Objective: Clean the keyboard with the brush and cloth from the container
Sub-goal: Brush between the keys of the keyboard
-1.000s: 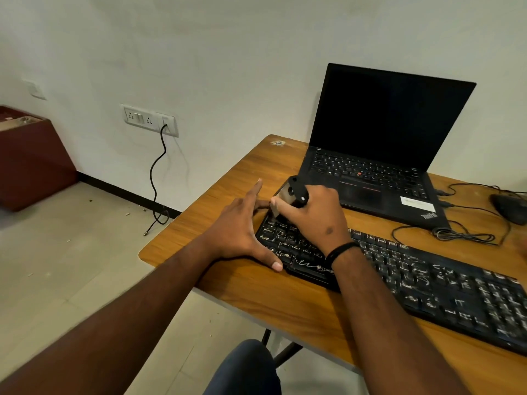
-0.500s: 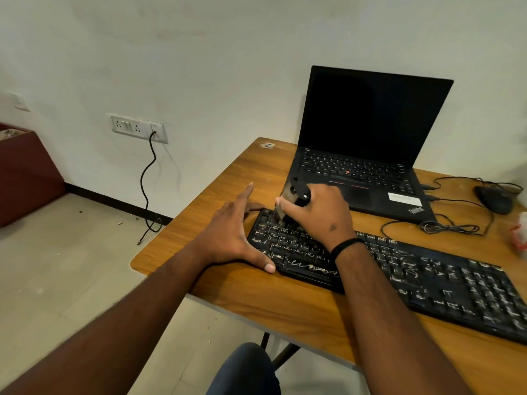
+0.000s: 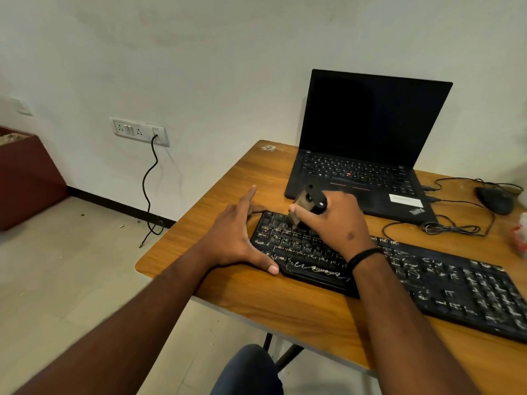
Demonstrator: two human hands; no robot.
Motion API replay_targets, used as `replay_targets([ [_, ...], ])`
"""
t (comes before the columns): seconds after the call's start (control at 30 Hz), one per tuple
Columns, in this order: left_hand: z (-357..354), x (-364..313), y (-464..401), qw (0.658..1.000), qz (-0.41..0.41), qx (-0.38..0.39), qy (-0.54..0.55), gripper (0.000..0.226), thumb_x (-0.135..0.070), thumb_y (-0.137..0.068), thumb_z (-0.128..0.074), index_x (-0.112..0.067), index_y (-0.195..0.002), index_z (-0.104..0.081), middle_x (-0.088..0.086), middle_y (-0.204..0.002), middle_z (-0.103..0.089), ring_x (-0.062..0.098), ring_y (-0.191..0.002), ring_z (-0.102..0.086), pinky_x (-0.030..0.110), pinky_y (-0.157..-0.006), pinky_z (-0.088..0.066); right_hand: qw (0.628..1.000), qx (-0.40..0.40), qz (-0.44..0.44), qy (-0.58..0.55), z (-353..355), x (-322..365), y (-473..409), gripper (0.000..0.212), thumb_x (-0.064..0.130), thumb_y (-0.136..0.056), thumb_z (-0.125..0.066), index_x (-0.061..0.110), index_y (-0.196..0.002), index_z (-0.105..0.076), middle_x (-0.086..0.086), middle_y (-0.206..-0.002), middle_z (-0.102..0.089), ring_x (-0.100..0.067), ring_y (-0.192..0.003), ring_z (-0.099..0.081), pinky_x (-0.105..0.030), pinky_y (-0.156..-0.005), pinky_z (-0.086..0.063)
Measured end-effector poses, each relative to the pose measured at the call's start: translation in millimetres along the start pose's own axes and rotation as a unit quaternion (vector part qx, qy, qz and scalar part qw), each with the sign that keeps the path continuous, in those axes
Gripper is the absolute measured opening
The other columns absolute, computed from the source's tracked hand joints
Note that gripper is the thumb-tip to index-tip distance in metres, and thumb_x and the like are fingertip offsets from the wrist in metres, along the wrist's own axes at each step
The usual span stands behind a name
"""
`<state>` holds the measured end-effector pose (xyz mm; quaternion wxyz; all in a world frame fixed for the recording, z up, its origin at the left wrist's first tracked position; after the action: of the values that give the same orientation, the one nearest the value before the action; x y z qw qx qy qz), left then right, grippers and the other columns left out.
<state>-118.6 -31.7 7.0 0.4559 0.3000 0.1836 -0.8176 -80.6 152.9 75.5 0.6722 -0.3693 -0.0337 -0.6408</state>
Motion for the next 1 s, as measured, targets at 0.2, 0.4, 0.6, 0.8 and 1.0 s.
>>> replay_targets([
  [0.2,-1.1,2.3,-1.6,1.0,0.002,-0.001,-0.003,0.165,-0.084,-0.026,-0.082,-0.044,-0.156,0.012,-0.003,-0.161,-0.03,0.021,-0.146,-0.024,0.041,-0.117,-0.023,0.998,-0.019,-0.009,-0.058,5.3,-8.4,6.9,0.04,0.04,-0.084,-0.073,0.023,-0.054,-0.051,0.008,-0.053,-0.053,-0.01,-0.05,-0.05,-0.028,-0.048,-0.039],
  [0.4,-0.7,-2.3,1.4,1.0,-0.007,0.003,-0.006,0.165,-0.081,-0.029,-0.082,-0.039,-0.158,0.011,-0.005,-0.16,-0.031,0.019,-0.146,-0.023,0.035,-0.113,-0.02,0.992,-0.058,-0.047,-0.104,19.1,-20.2,7.0,0.038,0.034,-0.084,-0.075,0.012,-0.058,-0.06,0.002,-0.055,-0.058,-0.009,-0.048,-0.048,-0.018,-0.048,-0.036],
  [0.6,0.4,-6.6,3.3,1.0,-0.004,0.002,-0.007,0.161,-0.066,-0.038,-0.092,-0.034,-0.16,0.008,0.001,-0.161,-0.027,0.023,-0.146,-0.024,0.041,-0.117,-0.022,0.992,-0.076,-0.051,-0.082,24.2,-23.0,7.8,0.039,0.037,-0.085,-0.073,0.017,-0.057,-0.056,-0.001,-0.056,-0.058,-0.018,-0.053,-0.055,-0.03,-0.049,-0.043],
  [0.8,-0.1,-5.7,3.1,1.0,-0.006,0.004,-0.012,0.164,-0.08,-0.03,-0.082,-0.034,-0.159,0.008,-0.001,-0.16,-0.03,0.021,-0.146,-0.025,0.041,-0.117,-0.022,0.995,-0.075,-0.054,-0.034,27.7,-24.0,10.2,0.04,0.038,-0.084,-0.073,0.018,-0.056,-0.054,0.001,-0.056,-0.058,-0.016,-0.051,-0.053,-0.027,-0.047,-0.038],
  [1.0,0.5,-6.1,3.9,1.0,0.0,0.004,-0.012,0.164,-0.078,-0.031,-0.085,-0.035,-0.159,0.009,0.001,-0.16,-0.029,0.024,-0.146,-0.025,0.044,-0.118,-0.023,0.995,-0.074,-0.059,-0.002,22.7,-19.2,12.5,0.041,0.041,-0.084,-0.07,0.027,-0.056,-0.044,0.007,-0.056,-0.052,-0.012,-0.052,-0.05,-0.023,-0.049,-0.035],
])
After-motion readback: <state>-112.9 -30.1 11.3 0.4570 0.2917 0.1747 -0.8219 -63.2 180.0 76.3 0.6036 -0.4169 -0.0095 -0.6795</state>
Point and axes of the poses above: each hand's wrist, its own y-axis away from the middle knuckle, its own z-axis out of the back of the hand, x = y × z, the point moved 9 cm from there along -y, towards the middle knuckle
